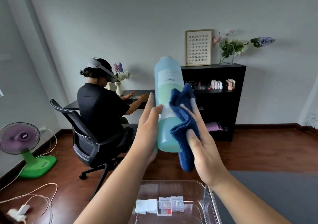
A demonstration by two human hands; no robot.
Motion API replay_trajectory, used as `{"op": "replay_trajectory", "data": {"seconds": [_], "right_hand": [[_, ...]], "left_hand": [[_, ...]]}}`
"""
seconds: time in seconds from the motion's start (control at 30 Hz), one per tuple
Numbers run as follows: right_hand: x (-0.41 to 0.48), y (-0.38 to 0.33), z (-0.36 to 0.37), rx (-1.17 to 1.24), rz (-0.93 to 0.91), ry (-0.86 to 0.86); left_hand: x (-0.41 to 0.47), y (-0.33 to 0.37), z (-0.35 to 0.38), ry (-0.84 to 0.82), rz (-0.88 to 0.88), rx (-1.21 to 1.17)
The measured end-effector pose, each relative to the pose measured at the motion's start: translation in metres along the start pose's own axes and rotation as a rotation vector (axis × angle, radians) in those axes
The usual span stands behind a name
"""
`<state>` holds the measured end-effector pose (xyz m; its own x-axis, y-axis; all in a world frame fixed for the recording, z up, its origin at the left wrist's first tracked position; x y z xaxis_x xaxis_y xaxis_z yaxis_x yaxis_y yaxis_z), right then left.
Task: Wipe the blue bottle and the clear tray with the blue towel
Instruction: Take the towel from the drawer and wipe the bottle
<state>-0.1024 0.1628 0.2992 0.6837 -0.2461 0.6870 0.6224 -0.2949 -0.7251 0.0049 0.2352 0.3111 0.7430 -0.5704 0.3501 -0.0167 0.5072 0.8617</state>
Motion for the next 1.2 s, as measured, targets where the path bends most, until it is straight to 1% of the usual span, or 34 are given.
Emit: {"op": "replay_trajectory", "data": {"seconds": [0.1, 0.17, 0.23, 0.27, 0.33, 0.4, 0.47, 0.5, 0.57, 0.63, 0.67, 0.77, 0.87, 0.97, 1.07, 1.2], "right_hand": [[0.020, -0.013, -0.007, -0.206, -0.087, -0.007], [0.033, -0.016, -0.010, -0.171, -0.052, -0.054], [0.040, -0.013, -0.011, -0.079, 0.023, -0.082], [0.040, -0.012, -0.009, -0.072, 0.031, -0.081], [0.032, -0.008, -0.003, -0.114, -0.028, -0.071], [0.019, -0.003, 0.000, -0.217, -0.144, -0.055], [0.007, 0.004, -0.002, -0.265, -0.234, -0.021], [0.003, 0.006, -0.003, -0.242, -0.248, 0.012], [0.001, 0.007, -0.003, -0.124, -0.213, 0.089], [0.007, 0.005, -0.002, 0.033, -0.104, 0.134], [0.012, 0.003, -0.004, 0.085, -0.038, 0.142], [0.033, -0.005, -0.013, 0.141, 0.132, 0.084], [0.050, -0.010, -0.019, 0.132, 0.210, 0.013], [0.051, -0.011, -0.016, 0.098, 0.178, -0.031], [0.029, 0.001, -0.010, 0.031, 0.129, -0.062], [0.001, 0.016, -0.005, 0.021, 0.100, -0.078]], "left_hand": [[-0.003, 0.004, 0.008, -0.086, -0.055, -0.018], [-0.005, 0.004, 0.014, -0.128, 0.004, -0.062], [-0.009, 0.003, 0.017, -0.137, 0.074, -0.129], [-0.010, 0.004, 0.016, -0.133, 0.081, -0.169], [-0.009, 0.006, 0.013, -0.102, 0.035, -0.228], [-0.006, 0.008, 0.009, -0.044, -0.034, -0.261], [-0.005, 0.009, 0.009, -0.053, -0.018, -0.305], [-0.006, 0.008, 0.010, -0.066, -0.005, -0.315], [-0.007, 0.003, 0.013, -0.077, -0.035, -0.344], [-0.008, -0.001, 0.014, -0.086, -0.118, -0.373], [-0.008, -0.001, 0.014, -0.094, -0.132, -0.369], [-0.005, 0.003, 0.012, -0.149, -0.096, -0.265], [-0.008, 0.002, 0.016, -0.129, -0.122, -0.249], [-0.013, -0.001, 0.017, -0.124, -0.058, -0.229], [-0.018, -0.002, 0.015, -0.149, 0.012, -0.195], [-0.024, -0.009, 0.006, -0.169, -0.009, -0.186]]}}
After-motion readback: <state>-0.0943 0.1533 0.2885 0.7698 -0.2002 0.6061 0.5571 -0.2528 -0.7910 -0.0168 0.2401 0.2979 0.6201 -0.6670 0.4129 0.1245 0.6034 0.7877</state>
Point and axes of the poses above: each hand's wrist, its own x-axis towards the middle knuckle, its own z-axis out of the palm, y = z × x, the point moved 4 cm from there along x, towards the middle knuckle, and after that the axes turned 3 degrees about z, right-handed, at the moved point
